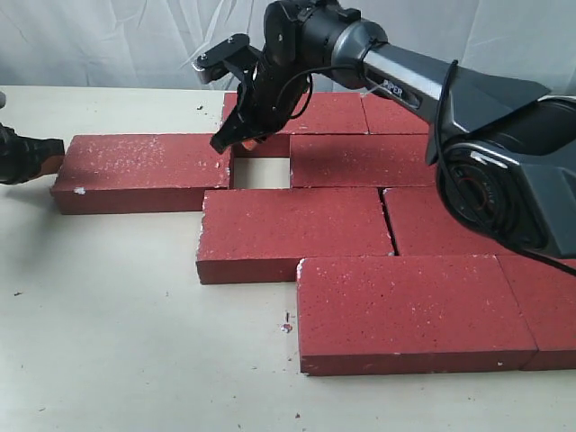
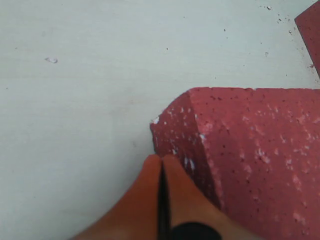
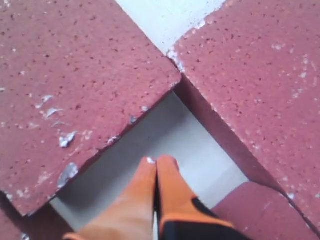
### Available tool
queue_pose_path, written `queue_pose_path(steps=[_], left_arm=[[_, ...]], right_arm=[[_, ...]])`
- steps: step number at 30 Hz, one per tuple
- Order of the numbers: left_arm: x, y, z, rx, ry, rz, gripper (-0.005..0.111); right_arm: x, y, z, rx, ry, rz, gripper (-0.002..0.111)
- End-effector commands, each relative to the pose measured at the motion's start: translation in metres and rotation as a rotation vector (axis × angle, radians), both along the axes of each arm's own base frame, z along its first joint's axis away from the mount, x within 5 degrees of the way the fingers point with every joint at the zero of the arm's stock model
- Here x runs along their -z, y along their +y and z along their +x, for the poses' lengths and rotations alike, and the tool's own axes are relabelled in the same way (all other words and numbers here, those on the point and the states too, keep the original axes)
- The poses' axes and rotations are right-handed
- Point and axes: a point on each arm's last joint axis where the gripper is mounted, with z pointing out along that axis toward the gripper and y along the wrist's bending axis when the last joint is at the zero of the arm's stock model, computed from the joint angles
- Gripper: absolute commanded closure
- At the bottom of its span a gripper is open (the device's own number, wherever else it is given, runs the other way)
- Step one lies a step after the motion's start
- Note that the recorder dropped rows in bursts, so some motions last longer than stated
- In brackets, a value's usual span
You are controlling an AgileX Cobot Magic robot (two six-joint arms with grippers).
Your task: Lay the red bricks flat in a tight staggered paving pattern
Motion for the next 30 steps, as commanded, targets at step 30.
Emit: queue_pose_path(steps=[30], left_arm=[[-0.004, -0.031, 0.006, 0.070, -0.024, -0.029, 0.107]], right_arm=[[-0.076, -0.127, -0.097, 0.100, -0.211, -0.031, 0.109]])
